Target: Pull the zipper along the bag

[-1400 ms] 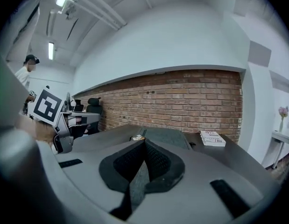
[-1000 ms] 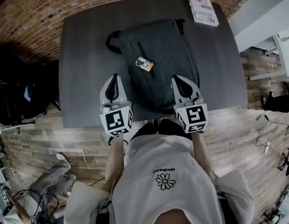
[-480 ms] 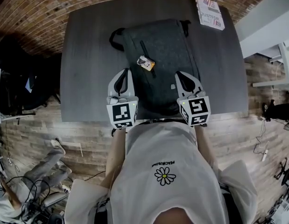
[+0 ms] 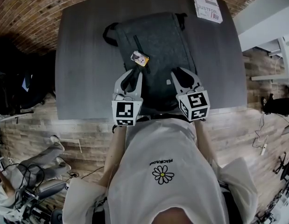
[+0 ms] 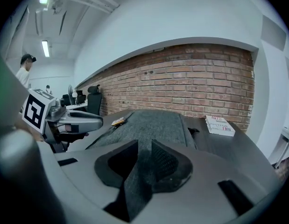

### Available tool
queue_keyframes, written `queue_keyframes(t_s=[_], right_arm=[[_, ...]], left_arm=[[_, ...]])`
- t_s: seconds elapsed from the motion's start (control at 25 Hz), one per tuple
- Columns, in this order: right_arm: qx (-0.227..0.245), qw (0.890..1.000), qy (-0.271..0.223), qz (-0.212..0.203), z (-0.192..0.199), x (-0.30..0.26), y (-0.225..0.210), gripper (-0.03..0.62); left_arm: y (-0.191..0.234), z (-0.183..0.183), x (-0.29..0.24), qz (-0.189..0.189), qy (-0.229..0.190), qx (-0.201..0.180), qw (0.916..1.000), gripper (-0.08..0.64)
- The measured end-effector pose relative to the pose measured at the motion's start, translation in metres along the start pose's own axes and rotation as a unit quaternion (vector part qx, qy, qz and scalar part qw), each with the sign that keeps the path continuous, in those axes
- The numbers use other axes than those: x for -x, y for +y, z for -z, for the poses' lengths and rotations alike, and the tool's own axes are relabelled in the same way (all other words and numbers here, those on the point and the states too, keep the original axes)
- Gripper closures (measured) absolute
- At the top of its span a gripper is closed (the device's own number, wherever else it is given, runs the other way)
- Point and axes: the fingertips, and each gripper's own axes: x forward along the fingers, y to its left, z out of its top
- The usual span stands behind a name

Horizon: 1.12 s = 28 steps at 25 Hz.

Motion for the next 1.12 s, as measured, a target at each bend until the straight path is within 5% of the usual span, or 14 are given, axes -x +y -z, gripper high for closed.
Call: queue_keyframes(t_s=[0.48, 1.12], right_arm=[[0.02, 0.998, 0.065, 0.0, 0.028, -0.02, -0.005, 0.448], [0.026, 0.997, 0.066, 0.003, 0.004, -0.089, -0.043, 0.449]], left_arm=[[-0.019, 0.031, -0.02, 0.037, 0.073, -0.02, 0.9964, 0.46], [0.02, 0.023, -0.085, 0.004, 0.074, -0.009, 0.9972, 0.46]])
